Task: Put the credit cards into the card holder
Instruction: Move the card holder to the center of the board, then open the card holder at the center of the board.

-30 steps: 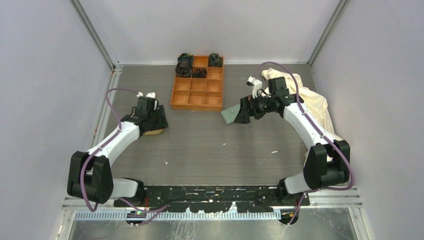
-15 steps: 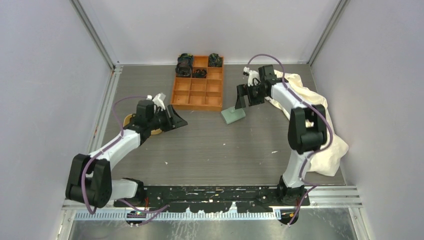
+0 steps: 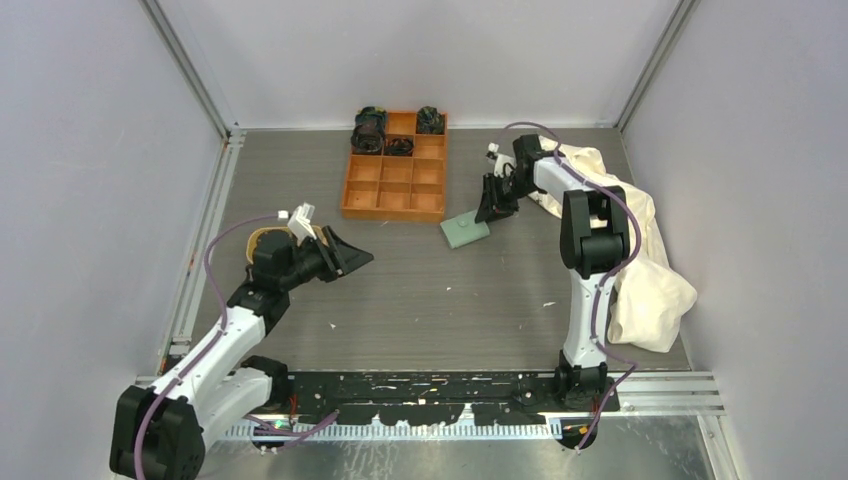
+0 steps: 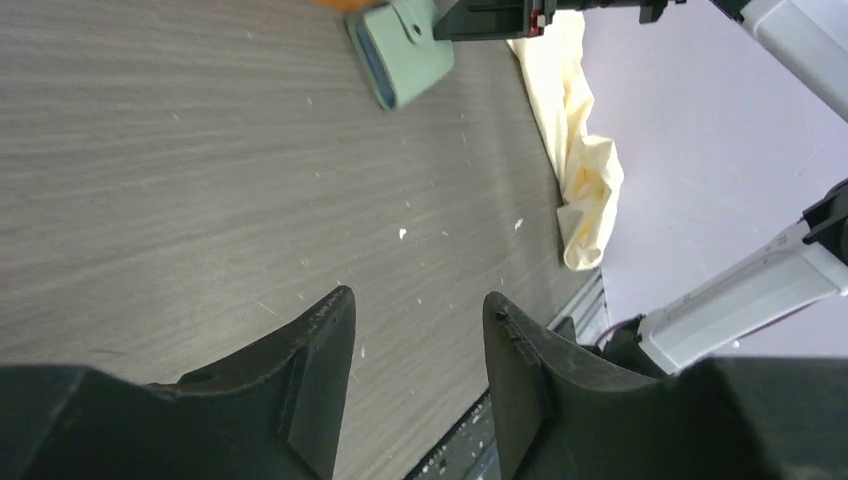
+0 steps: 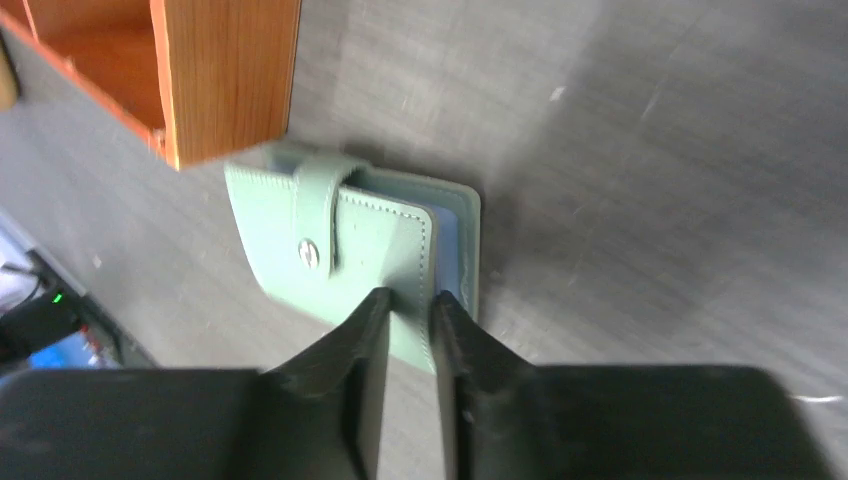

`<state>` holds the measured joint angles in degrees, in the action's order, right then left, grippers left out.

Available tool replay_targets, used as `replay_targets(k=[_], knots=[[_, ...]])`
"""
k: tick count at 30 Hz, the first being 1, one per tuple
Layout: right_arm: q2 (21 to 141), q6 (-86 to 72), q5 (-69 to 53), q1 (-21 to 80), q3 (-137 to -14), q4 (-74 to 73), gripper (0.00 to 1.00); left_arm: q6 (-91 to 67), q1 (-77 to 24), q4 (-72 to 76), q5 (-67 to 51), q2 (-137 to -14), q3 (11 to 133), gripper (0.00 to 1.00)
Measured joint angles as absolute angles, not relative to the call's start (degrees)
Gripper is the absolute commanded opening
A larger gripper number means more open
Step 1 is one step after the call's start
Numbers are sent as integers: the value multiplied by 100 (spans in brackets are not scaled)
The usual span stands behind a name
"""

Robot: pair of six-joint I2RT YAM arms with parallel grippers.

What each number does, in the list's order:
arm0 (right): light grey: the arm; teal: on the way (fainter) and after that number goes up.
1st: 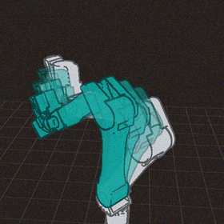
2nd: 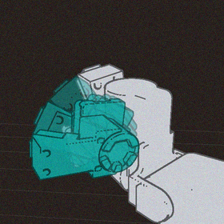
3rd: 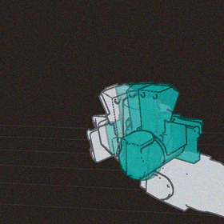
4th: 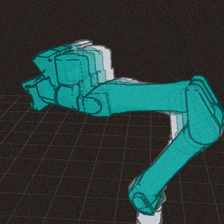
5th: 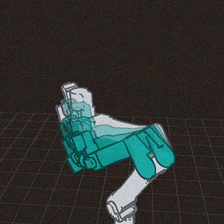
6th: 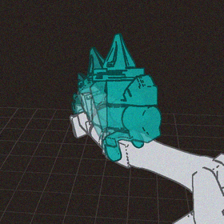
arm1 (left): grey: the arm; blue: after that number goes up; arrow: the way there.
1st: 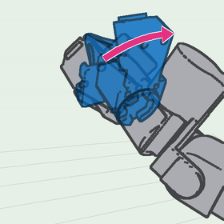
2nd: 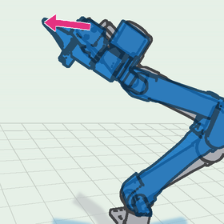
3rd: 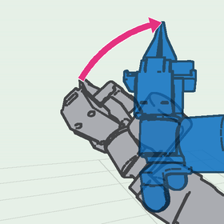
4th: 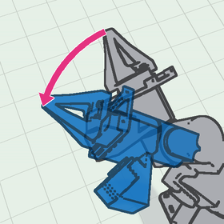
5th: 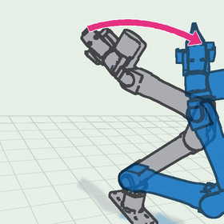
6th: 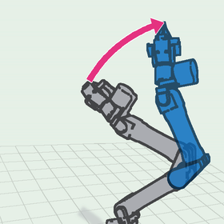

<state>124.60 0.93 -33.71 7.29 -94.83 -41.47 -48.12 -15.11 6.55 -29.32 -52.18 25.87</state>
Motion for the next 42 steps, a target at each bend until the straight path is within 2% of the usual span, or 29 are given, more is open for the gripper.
replay_targets(k=[3,6,7,8,10,11,12,16,21,23,24,26,28,30,35,42], knots=[[12267,-34,-3660,729,-8971,-3990,12,-4888,-1785,655,-2845,-5170,2456,52],[11668,-224,-3948,727,-7988,-3900,14,-4871,-2217,685,-2606,-5166,2344,53],[11345,-287,-4034,729,-7531,-3881,16,-4860,-2475,770,-2456,-5166,2255,54],[11122,-322,-4091,749,-7258,-3916,24,-4853,-2622,854,-2373,-5166,2180,54],[10619,-311,-4246,849,-6683,-4027,54,-4818,-2952,1092,-2123,-5190,1992,54],[10407,-285,-4324,930,-6490,-4145,65,-4794,-3124,1232,-1975,-5229,1903,55],[10230,-213,-4381,1007,-6377,-4281,70,-4775,-3256,1404,-1793,-5284,1822,55],[9607,311,-4377,1192,-6311,-4580,73,-4759,-3824,1750,-1354,-5610,1798,55],[8545,1693,-4327,1138,-6215,-4724,73,-4816,-4624,2180,-602,-5959,1798,50],[8079,2735,-4600,1125,-6058,-4814,82,-4910,-4825,2327,-329,-6097,1798,47],[7878,3463,-4781,1140,-5964,-4939,83,-4969,-4932,2401,-156,-6189,1798,44],[7634,4871,-5063,1229,-5793,-5258,77,-5127,-5124,2488,176,-6383,1802,40],[7623,6069,-5137,1494,-5675,-5487,61,-5258,-5306,2508,489,-6604,1839,36],[7881,6814,-5030,1931,-5690,-5540,51,-5393,-5465,2506,720,-6910,1955,34],[8687,7190,-4305,2877,-5795,-5122,45,-5714,-5594,2639,937,-7867,2397,34],[8799,6692,-3428,3173,-5548,-4014,45,-5992,-5599,3203,965,-8995,2639,35]])
